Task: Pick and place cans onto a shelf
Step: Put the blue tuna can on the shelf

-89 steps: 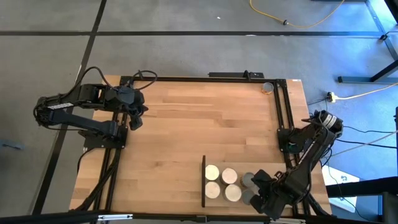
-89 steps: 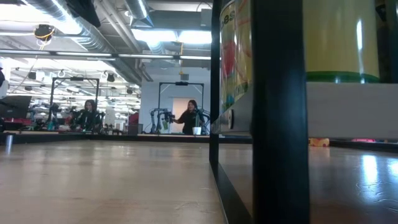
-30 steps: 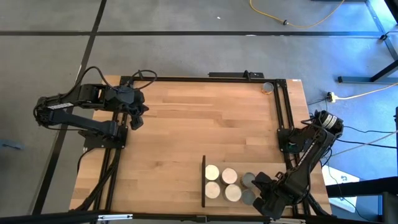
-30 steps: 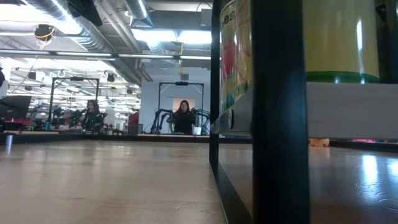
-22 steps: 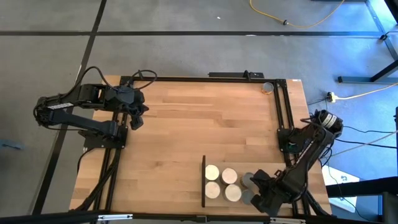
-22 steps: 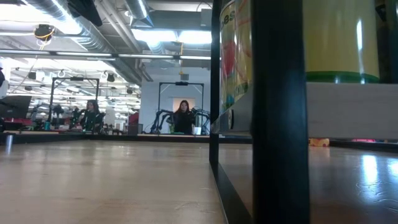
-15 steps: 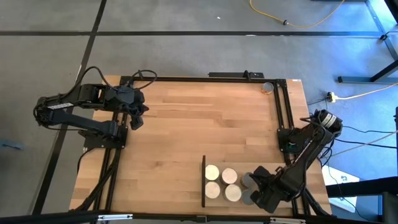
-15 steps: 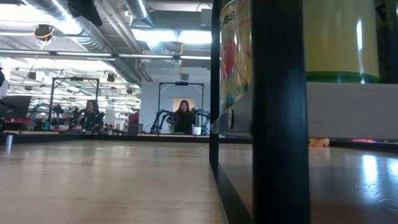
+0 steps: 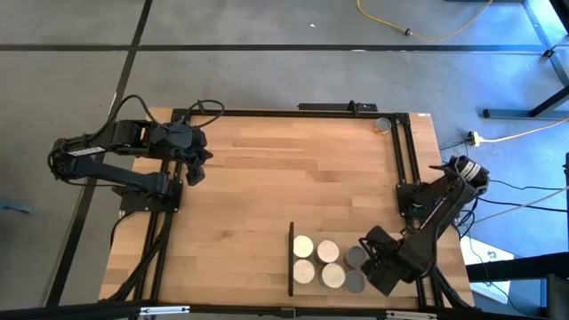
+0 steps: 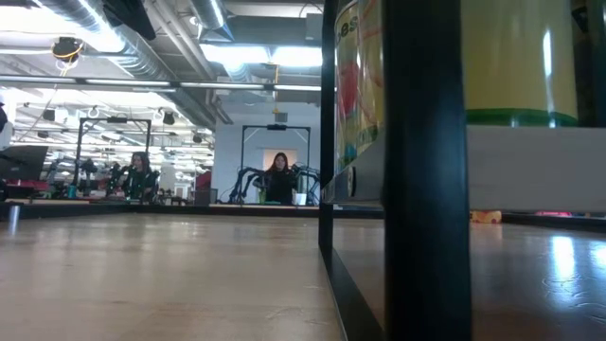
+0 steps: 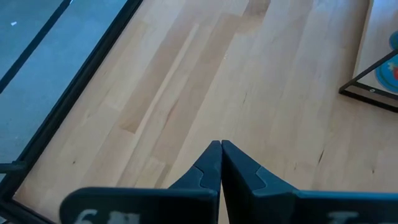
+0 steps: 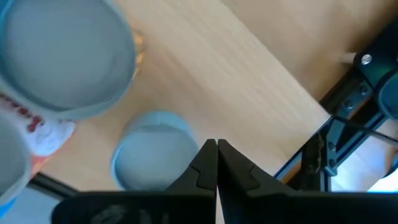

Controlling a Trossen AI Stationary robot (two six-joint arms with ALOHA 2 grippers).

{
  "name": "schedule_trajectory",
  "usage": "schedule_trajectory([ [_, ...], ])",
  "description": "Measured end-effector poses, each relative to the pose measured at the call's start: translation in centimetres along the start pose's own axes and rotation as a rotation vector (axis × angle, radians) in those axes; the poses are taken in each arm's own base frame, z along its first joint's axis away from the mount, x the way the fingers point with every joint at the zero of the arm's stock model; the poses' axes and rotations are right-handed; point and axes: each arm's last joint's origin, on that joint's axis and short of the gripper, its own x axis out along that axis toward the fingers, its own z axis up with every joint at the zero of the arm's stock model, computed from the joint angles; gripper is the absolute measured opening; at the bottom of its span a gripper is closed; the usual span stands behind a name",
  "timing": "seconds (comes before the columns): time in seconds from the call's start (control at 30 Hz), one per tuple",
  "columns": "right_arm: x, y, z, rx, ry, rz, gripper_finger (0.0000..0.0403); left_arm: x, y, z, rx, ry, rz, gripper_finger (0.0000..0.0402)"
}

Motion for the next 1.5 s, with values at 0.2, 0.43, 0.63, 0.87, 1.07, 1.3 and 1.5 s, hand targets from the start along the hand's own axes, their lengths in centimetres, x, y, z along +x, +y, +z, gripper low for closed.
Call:
schedule_trajectory([
  [0.2,0.9,-0.3,0.6,0.015,-0.013,0.013,0.0001,0.0,0.1,0.0,-0.001,-0.004,0.018,0.0],
  [0.43,0.6,-2.0,1.2,0.03,-0.008,0.139,0.0001,0.0,0.1,0.0,-0.001,-0.006,0.026,0.0],
  [0.63,1.0,-4.3,1.9,0.067,-0.017,0.181,0.0001,0.0,0.1,0.0,0.0,-0.006,0.026,0.0],
  [0.87,3.5,-4.3,2.1,0.099,0.016,0.344,0.0,0.0,0.1,0.0,0.005,-0.006,0.026,0.0],
  [1.07,4.3,-4.0,2.1,0.104,0.023,0.376,0.0,0.0,0.1,0.0,0.004,-0.006,0.026,0.0],
  [1.3,4.3,-3.9,2.1,0.1,0.047,0.383,0.0,0.0,0.1,0.0,0.002,-0.006,0.027,0.0],
  [1.5,4.2,-3.8,2.0,0.116,0.068,0.391,0.0,0.0,0.1,0.0,0.001,-0.006,0.027,0.0],
])
